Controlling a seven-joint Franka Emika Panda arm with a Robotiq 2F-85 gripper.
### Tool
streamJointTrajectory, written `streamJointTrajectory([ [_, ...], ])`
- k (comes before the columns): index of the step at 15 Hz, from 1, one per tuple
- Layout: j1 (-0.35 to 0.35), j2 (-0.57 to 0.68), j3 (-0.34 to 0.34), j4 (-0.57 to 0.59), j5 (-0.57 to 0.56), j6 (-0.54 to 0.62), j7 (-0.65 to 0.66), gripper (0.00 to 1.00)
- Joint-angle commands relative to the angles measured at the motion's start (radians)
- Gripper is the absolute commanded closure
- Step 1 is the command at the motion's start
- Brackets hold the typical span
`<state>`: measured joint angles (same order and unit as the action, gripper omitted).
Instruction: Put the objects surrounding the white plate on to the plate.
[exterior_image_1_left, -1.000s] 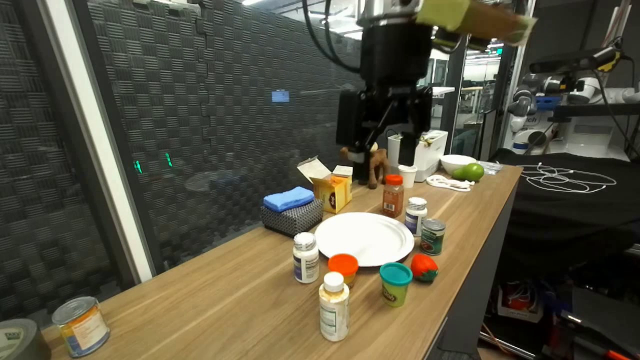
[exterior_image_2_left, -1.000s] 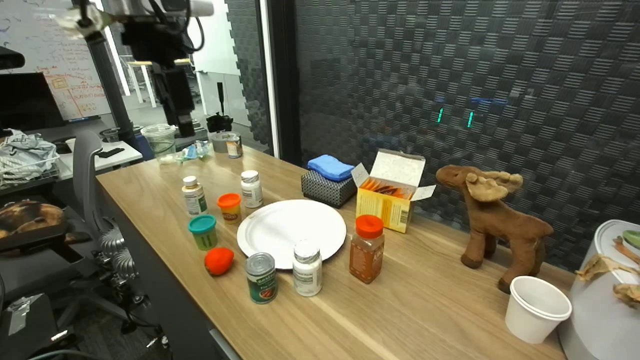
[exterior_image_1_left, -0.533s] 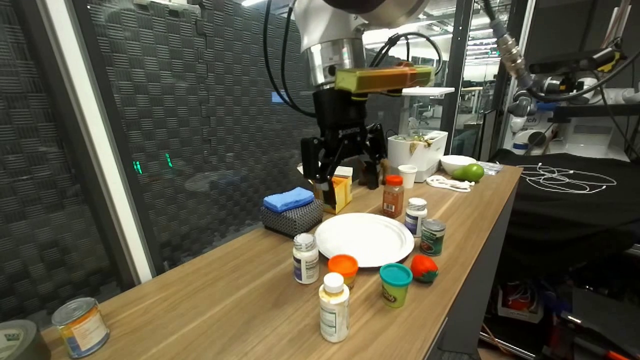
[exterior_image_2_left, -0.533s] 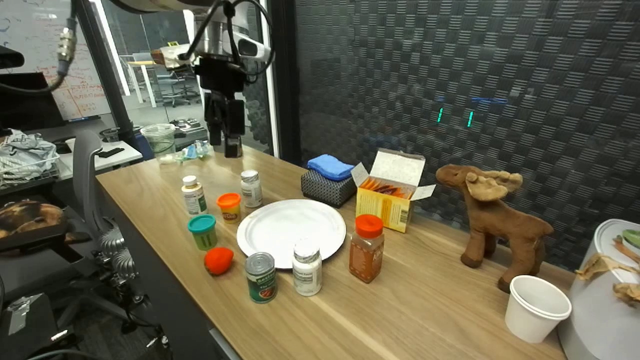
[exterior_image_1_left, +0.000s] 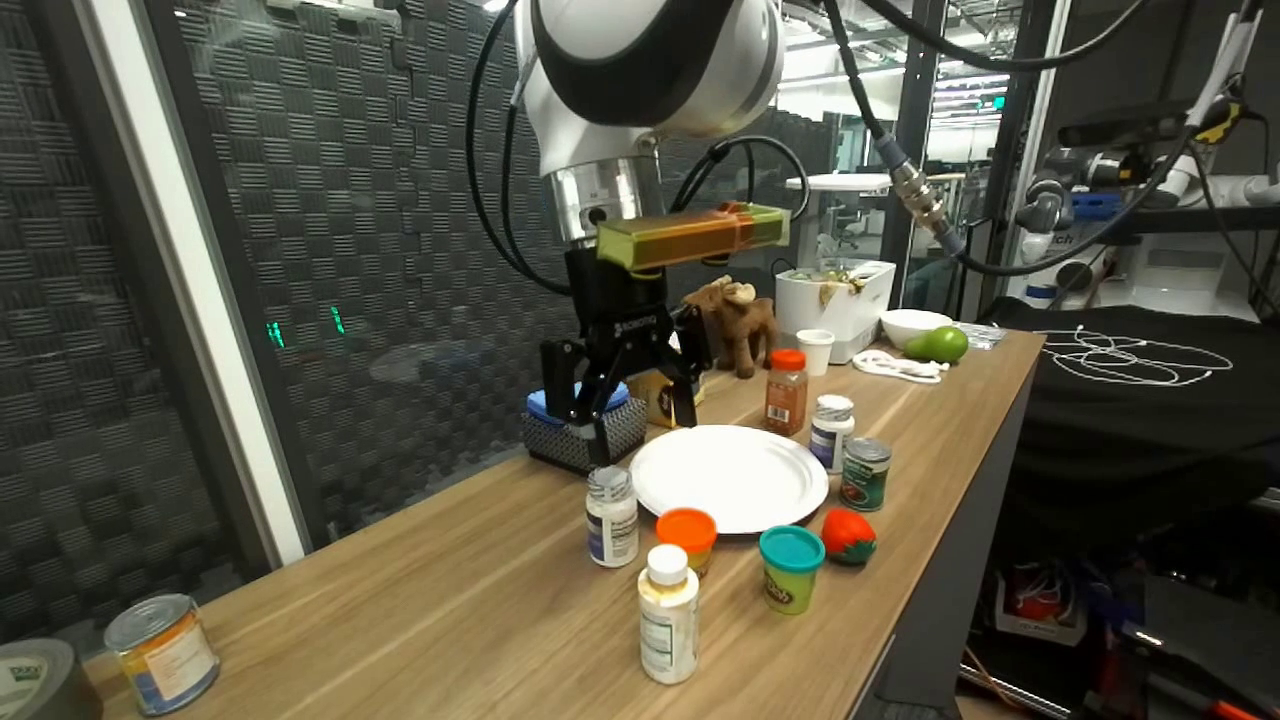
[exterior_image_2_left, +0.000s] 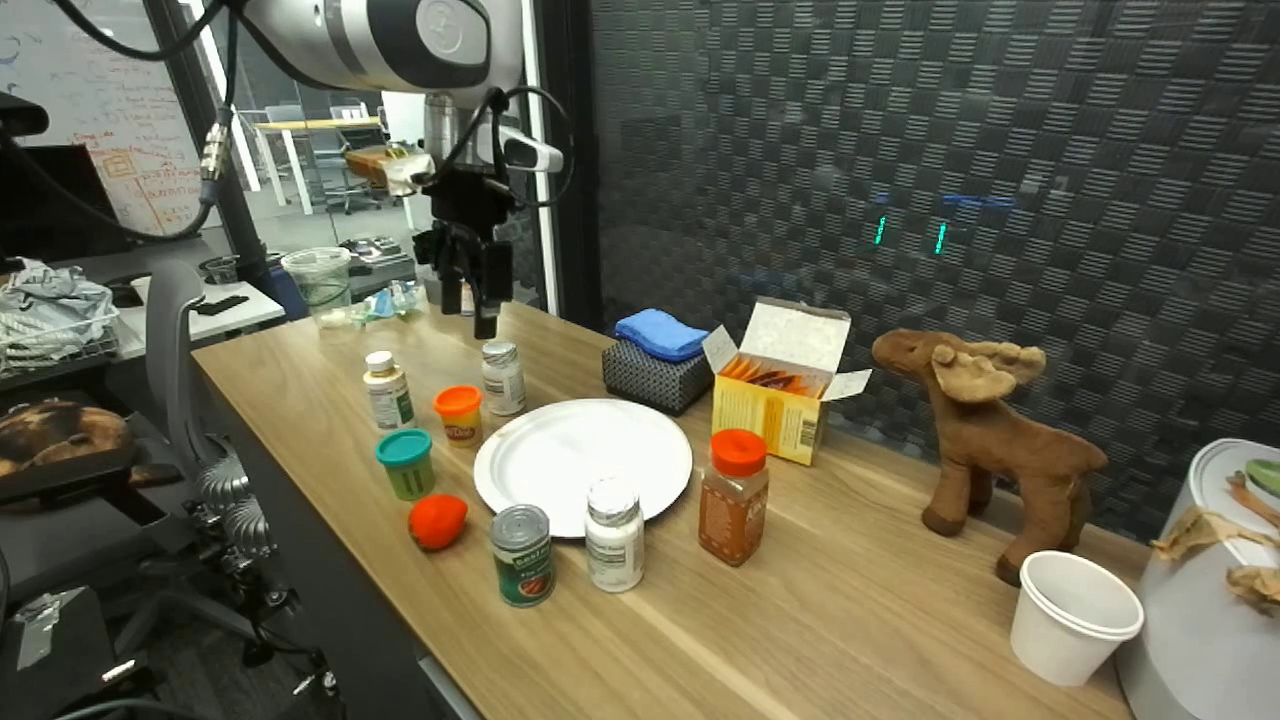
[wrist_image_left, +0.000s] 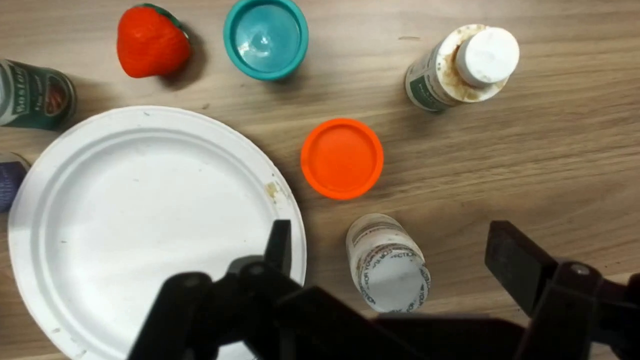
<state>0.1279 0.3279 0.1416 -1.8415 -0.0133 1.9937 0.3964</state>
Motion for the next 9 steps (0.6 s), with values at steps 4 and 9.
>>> streamJointTrajectory([
  [4,0.049,0.067,-0.056,0.034,-0.022,0.101,0.033,0.0],
  [9,0.059,0.1,-0.073,0.044,-0.015,0.128,0.03,0.0],
])
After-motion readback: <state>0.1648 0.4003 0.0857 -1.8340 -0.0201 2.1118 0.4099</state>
